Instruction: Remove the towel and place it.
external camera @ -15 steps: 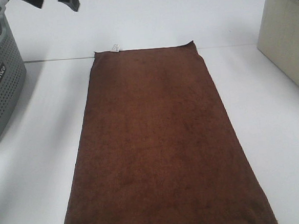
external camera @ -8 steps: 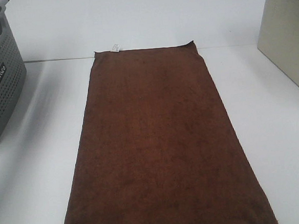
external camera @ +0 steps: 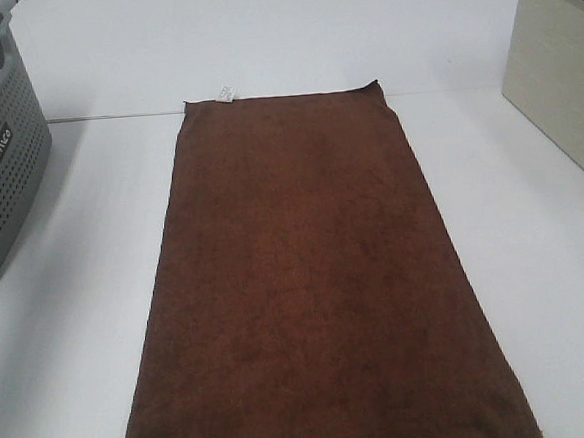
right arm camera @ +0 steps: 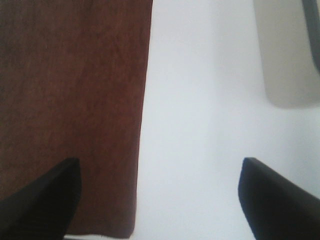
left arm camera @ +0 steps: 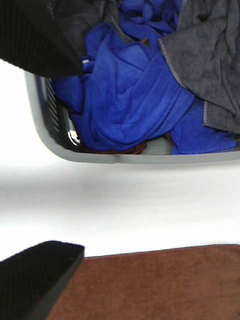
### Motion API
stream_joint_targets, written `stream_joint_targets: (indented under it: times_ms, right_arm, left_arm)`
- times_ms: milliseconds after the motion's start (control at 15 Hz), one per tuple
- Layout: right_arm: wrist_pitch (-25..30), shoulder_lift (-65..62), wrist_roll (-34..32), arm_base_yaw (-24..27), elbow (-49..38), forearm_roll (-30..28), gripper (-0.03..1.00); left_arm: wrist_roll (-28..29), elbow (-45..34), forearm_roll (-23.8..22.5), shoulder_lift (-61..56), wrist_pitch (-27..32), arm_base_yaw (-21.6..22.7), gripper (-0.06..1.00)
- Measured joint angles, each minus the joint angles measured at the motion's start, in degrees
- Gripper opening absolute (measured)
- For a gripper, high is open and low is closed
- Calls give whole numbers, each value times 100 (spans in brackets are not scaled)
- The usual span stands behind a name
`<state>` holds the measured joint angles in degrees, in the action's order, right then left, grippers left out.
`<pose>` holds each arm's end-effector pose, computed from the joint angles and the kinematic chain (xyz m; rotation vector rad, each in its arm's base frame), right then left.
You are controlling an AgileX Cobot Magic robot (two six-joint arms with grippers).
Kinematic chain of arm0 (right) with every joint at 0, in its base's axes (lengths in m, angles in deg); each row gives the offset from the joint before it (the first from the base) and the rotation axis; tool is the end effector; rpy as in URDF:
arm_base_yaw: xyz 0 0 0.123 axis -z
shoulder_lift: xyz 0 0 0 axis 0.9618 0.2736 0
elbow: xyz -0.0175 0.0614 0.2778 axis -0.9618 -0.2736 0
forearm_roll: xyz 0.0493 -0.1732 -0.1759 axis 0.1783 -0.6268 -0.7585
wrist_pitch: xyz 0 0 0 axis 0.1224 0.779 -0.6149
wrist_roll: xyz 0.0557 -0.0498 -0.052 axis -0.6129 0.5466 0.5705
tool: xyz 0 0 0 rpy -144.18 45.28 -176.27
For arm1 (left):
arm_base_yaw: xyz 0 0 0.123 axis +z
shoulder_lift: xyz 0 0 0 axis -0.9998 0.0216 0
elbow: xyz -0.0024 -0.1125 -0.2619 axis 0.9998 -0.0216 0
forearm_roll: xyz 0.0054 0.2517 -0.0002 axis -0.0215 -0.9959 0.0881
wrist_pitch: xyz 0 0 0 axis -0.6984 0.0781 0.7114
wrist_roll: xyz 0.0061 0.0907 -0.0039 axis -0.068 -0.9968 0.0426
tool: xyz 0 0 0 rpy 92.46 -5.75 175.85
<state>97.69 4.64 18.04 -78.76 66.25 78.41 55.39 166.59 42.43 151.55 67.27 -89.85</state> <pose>0.2459 0.0315 0.4037 -0.0844 2.5742 0.2133 0.2714 -0.0006 0.3989 -0.0758 2.5023 0.0275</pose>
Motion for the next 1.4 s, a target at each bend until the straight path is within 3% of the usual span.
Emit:
stream_joint_targets:
  times_ms: [67, 133, 200, 267, 400, 533, 1000, 1400]
  right_arm:
    - [11, -1157, 0, 0, -1243, 63, 81]
    - [17, -1713, 0, 0, -1753, 57, 81]
    - [17, -1713, 0, 0, -1753, 57, 81]
    - [-17, -2853, 0, 0, -2687, -40, 81]
    - [-155, -3432, 0, 0, -3025, -172, 81]
    - [-424, -4876, 0, 0, -3782, -281, 81]
    - [-430, -7219, 34, 0, -4962, -286, 81]
    - [-825, -7414, 430, 0, -5231, -258, 79]
  left_arm:
    - [86, -1014, -126, -1197, -86, 0, 82]
    - [166, -1490, -143, -1822, -126, 0, 82]
    - [166, -1490, -143, -1822, -126, 0, 82]
    - [321, -2475, -166, -3037, -138, 0, 82]
    - [344, -2876, -252, -3610, -155, 0, 82]
    - [355, -3885, -607, -5288, -143, 0, 82]
    - [350, -5053, -676, -7638, 11, 0, 81]
    - [178, -5220, -304, -7723, -92, 0, 81]
